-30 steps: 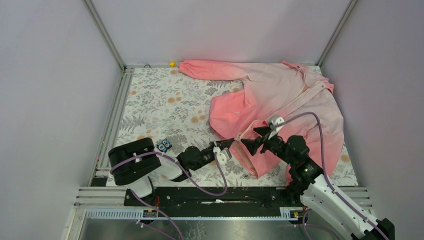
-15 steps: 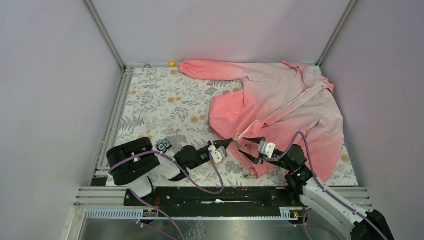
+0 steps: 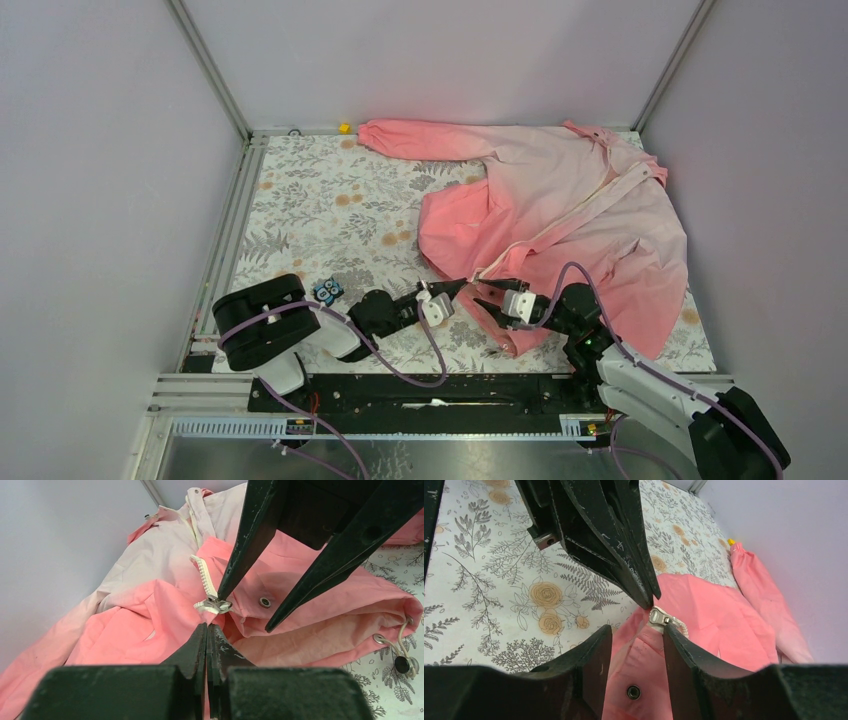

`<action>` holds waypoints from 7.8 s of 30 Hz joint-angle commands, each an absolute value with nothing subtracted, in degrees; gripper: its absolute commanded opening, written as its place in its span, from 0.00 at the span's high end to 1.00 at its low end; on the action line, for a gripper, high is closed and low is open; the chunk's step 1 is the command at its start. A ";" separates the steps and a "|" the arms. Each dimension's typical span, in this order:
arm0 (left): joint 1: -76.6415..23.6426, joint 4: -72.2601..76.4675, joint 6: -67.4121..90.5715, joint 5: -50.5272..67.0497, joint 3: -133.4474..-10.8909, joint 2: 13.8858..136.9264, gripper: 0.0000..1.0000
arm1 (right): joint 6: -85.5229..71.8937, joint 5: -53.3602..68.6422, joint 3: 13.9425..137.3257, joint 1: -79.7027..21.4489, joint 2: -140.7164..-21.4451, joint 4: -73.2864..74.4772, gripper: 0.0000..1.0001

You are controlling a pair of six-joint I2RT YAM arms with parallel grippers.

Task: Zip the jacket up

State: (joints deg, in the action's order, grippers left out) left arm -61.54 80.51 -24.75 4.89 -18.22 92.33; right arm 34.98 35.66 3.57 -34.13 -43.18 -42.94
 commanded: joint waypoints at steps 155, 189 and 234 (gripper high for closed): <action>-62.06 54.68 81.69 -19.39 -30.34 94.53 0.73 | -23.05 25.79 23.68 -18.63 -64.67 -20.66 0.99; -58.01 55.04 83.41 -9.97 -30.04 97.78 1.00 | -28.25 13.81 25.10 -18.72 -64.63 -16.97 1.00; -57.92 58.02 81.87 -2.81 -15.21 95.29 1.00 | 2.48 -9.64 77.01 18.29 -116.63 -45.22 1.00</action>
